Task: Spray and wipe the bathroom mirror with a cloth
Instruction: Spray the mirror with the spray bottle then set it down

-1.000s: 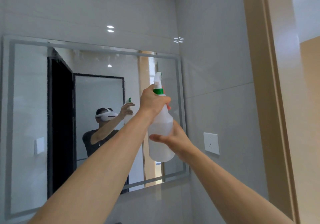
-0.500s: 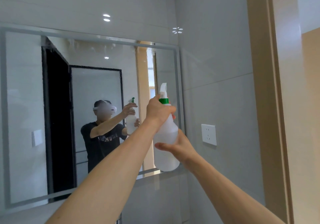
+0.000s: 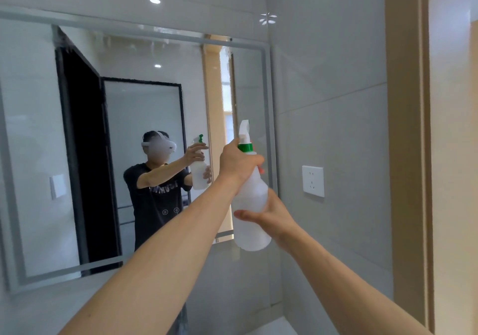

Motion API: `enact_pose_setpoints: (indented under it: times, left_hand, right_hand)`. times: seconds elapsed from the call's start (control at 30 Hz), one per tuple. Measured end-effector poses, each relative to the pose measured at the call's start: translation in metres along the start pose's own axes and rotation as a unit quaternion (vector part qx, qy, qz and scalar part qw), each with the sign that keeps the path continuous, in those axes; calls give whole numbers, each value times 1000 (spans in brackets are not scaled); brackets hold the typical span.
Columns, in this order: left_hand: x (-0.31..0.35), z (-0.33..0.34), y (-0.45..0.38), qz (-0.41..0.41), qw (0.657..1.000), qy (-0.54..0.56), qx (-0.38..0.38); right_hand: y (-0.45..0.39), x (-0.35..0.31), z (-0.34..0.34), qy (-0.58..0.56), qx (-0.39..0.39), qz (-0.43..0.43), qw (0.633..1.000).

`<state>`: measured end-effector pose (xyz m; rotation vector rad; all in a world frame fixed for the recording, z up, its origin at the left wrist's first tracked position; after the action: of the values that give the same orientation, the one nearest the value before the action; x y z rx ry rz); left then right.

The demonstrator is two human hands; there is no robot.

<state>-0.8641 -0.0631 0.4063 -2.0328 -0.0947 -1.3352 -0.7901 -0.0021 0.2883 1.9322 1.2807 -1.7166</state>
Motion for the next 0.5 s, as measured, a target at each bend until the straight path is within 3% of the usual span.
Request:
enact_pose_setpoints:
  times: [0.5]
  left_hand:
    - [4,-96,33,10,996,-19,89]
  right_hand:
    - [-17,-30,87,6,-99,-38,994]
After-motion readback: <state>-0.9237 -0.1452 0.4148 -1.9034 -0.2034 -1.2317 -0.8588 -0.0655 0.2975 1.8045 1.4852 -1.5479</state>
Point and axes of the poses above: each hand's wrist, its own y-axis away from the middle knuckle, its own z-axis out of the palm, x = y × z, the point moved 10 cm from there along -y, towards the middle knuckle, and after that the axes turned 11 degrees about -x, right-handed, at the moved point
